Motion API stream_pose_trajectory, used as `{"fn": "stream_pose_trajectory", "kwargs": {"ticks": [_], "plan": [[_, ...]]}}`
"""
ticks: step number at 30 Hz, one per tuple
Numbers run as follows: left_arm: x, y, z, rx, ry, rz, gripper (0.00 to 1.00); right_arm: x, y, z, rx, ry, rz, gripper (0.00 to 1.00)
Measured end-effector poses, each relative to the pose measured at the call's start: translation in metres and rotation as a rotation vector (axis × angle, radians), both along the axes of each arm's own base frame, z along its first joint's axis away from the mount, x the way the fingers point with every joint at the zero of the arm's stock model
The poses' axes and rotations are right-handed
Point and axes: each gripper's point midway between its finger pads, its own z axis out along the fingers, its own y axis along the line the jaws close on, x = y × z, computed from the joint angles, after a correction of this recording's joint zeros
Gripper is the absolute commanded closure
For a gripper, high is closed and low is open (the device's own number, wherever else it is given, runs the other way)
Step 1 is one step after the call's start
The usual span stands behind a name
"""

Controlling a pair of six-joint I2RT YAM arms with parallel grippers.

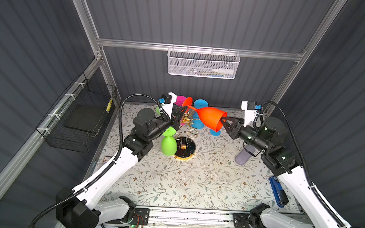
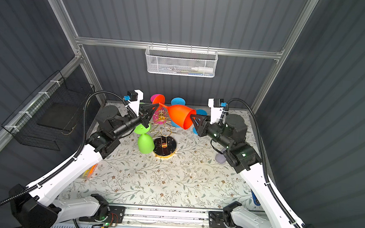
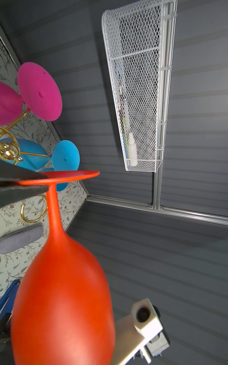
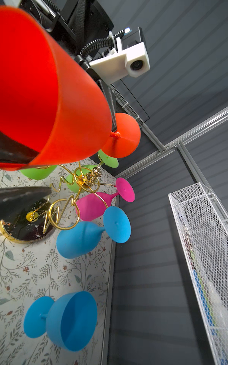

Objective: Take the wine glass off the wine glass rack
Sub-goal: 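Close the right gripper on the red glass bowl held by the left gripper, then carry the red glass away from the rack and stand it upright with the right gripper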

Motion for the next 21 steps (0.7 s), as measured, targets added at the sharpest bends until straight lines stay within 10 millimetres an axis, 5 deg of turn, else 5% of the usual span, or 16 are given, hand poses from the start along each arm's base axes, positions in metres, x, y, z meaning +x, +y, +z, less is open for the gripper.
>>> {"fn": "stream_pose_trajectory", "kwargs": {"ticks": [11,15,21], "plan": [[0.001,0.000,-0.001,0.000,0.002,0.006,0.89,-0.005,0.005,0.005,0.022,-0.004,0.038,1.00],[0.003,0.002,0.000,0.002,-0.002,0.018,0.49,-0.004,0.003,0.005,0.021,-0.003,0.030,1.00],[0.008,0.010,-0.006,-0.004,0.019,0.076,0.16,-0.007,-0.011,0.007,-0.006,-0.016,-0.034,1.00]]}}
